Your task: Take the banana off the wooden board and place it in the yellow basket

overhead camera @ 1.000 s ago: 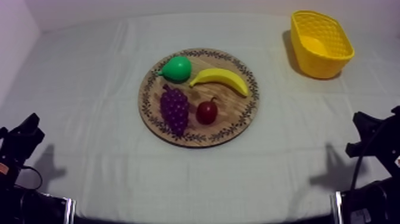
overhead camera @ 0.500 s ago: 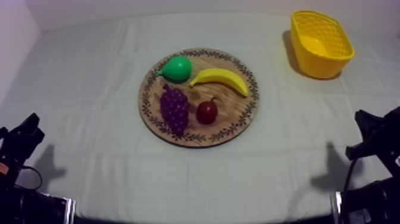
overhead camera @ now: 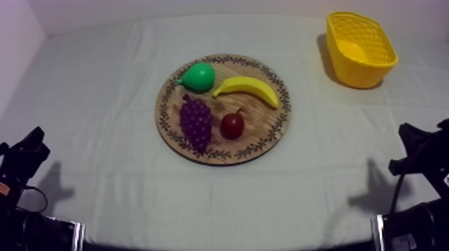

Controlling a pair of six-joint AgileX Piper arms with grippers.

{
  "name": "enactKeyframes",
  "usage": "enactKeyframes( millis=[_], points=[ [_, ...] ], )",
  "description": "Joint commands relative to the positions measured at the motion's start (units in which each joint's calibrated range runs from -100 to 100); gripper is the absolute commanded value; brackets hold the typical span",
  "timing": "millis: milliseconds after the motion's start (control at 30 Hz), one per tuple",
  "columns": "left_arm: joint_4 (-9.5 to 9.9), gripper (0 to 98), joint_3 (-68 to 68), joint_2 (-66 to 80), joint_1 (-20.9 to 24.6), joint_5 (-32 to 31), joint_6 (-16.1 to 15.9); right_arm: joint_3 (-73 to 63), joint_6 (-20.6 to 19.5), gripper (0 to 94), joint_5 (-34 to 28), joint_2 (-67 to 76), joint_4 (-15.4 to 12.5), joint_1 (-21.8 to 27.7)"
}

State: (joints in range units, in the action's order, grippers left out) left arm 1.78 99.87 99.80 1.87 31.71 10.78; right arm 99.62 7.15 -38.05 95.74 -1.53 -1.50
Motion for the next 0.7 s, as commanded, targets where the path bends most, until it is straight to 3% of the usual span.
enactKeyframes(
  millis=[0,100,167,300,533,667],
  points=[
    [0.0,0.1,0.02,0.03,-0.02,-0.02,-0.01,0.05,-6.46,0.3,-0.14,0.01,-0.02,0.15],
    [0.0,0.1,0.02,0.03,-0.02,-0.02,-0.01,0.05,-6.93,0.2,2.38,0.01,-0.93,0.37],
    [0.0,0.1,0.02,0.03,-0.02,-0.02,-0.01,0.05,-4.93,0.2,4.18,0.01,-1.59,0.37],
    [0.0,0.1,0.02,0.03,-0.02,-0.02,-0.01,0.05,-5.61,0.2,3.09,0.01,-1.52,0.3],
    [0.0,0.1,0.02,0.03,-0.02,-0.02,-0.01,0.08,0.02,0.2,5.26,-0.31,-4.43,0.25],
    [0.0,0.1,0.02,0.03,-0.02,-0.02,-0.01,-0.05,4.6,0.2,9.27,-3.26,-8.1,-0.08]
  ],
)
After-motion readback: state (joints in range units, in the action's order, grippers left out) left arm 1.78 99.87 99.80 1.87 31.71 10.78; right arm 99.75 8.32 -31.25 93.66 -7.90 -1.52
